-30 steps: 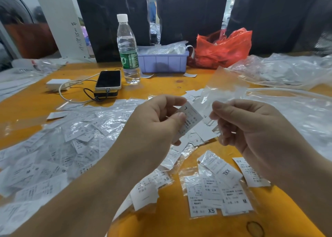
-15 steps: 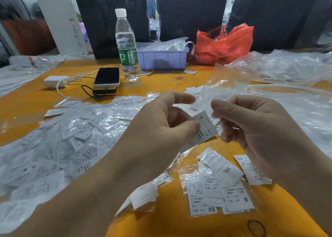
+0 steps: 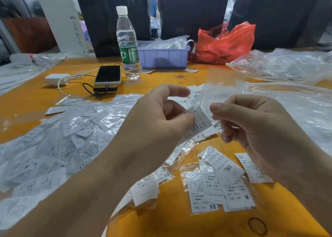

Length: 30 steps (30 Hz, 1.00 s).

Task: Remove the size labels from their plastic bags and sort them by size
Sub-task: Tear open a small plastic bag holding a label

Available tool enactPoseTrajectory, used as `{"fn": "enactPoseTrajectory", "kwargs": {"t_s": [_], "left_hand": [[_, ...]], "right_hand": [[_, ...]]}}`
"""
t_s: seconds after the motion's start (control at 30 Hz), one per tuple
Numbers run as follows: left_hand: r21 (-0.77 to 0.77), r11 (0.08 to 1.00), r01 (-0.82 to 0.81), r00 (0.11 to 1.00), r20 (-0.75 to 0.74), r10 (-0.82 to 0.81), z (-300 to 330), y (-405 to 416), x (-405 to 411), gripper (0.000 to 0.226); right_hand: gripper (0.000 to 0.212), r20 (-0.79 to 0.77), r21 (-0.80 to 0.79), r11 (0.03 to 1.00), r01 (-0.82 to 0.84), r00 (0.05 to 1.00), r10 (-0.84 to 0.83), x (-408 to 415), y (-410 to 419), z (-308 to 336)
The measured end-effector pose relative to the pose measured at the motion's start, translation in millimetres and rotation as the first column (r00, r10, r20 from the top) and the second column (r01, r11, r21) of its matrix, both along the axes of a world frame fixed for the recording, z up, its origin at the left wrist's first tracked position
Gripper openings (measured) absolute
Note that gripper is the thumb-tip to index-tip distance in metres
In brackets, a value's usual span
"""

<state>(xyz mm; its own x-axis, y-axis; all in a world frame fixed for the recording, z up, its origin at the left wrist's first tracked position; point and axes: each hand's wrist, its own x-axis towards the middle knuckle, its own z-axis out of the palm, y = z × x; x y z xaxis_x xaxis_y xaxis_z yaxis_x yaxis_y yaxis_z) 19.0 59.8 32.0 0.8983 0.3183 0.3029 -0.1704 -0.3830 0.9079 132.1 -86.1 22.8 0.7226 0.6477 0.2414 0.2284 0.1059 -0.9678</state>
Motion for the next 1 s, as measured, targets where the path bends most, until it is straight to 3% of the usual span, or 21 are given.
{"fn": "enactPoseTrajectory", "kwargs": {"t_s": [0.13, 0.43, 1.0], "left_hand": [[0.011, 1.000, -0.011, 1.000, -0.014, 0.011, -1.0, -0.6, 0.0, 0.027], [0.062, 0.998, 0.010, 0.999, -0.047, -0.007, 0.3, -3.3, -1.5, 0.037], [0.022, 0.997, -0.077, 0.996, -0.036, 0.078, 0.4, 1.1, -0.7, 0.030]], "right_hand": [[0.022, 0.006, 0.001, 0.999, 0.041, 0.999, -0.041, 0.7, -0.4, 0.8], [0.026, 0.046, -0.026, 0.993, 0.113, 0.993, -0.111, 2.7, -0.5, -0.7], [0.017, 0.014, -0.066, 0.997, -0.048, 0.999, 0.049, -0.4, 1.4, 0.2]]}}
